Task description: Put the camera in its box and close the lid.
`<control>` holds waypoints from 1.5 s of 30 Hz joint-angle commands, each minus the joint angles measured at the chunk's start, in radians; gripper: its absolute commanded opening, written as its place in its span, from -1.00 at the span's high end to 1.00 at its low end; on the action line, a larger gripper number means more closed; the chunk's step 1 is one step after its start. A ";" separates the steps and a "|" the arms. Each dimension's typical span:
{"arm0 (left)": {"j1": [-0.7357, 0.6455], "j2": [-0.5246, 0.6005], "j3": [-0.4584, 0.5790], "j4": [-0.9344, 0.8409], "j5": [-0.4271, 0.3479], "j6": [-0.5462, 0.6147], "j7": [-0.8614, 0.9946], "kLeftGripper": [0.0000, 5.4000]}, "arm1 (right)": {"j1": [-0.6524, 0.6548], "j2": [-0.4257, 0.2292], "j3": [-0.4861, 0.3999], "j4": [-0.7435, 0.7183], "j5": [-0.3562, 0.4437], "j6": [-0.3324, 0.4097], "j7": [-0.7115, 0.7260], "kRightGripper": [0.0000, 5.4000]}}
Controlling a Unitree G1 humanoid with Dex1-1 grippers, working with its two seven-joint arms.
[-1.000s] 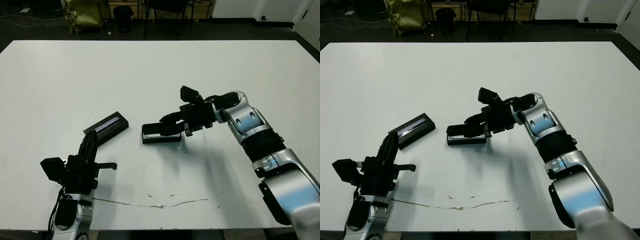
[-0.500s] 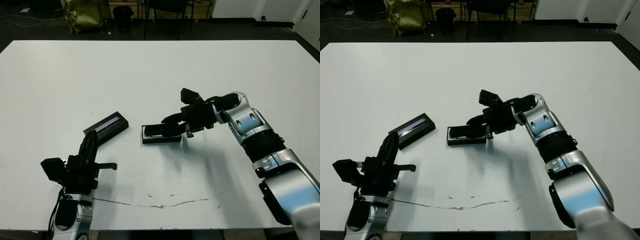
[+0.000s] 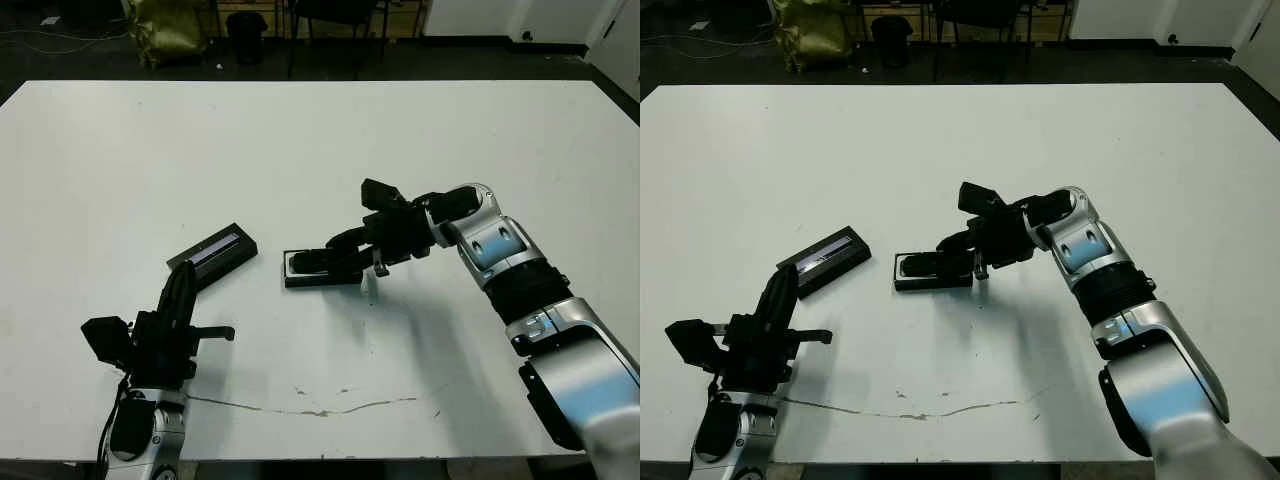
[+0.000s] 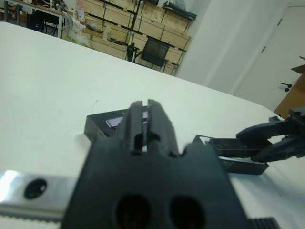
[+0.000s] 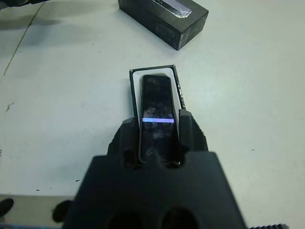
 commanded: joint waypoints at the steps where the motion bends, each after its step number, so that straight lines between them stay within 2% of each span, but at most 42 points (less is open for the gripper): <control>1: 0.013 0.002 0.001 0.012 -0.001 0.010 0.002 1.00 | 0.003 -0.006 0.014 0.004 -0.014 0.006 0.007 0.76; 10: 0.017 0.000 -0.007 0.005 0.006 0.016 0.014 1.00 | 0.001 0.015 0.050 0.007 -0.040 0.033 0.006 0.76; 23: 0.023 0.001 -0.008 -0.003 -0.004 0.031 0.018 1.00 | -0.008 0.074 0.072 0.078 -0.068 -0.024 -0.026 0.76; 26: 0.025 0.001 -0.010 -0.004 -0.006 0.032 0.018 1.00 | -0.008 0.084 0.066 0.083 -0.066 -0.011 -0.039 0.76; 36: 0.034 -0.003 -0.015 -0.012 -0.008 0.044 0.032 1.00 | 0.042 0.083 0.027 0.008 -0.069 -0.041 -0.143 0.78; 42: 0.033 0.003 -0.013 -0.004 -0.020 0.038 0.016 1.00 | 0.029 0.075 -0.002 0.020 -0.063 -0.071 -0.171 0.29; 45: 0.032 0.000 -0.009 0.000 -0.025 0.039 0.013 1.00 | 0.016 0.058 0.008 0.019 -0.091 -0.110 -0.186 0.03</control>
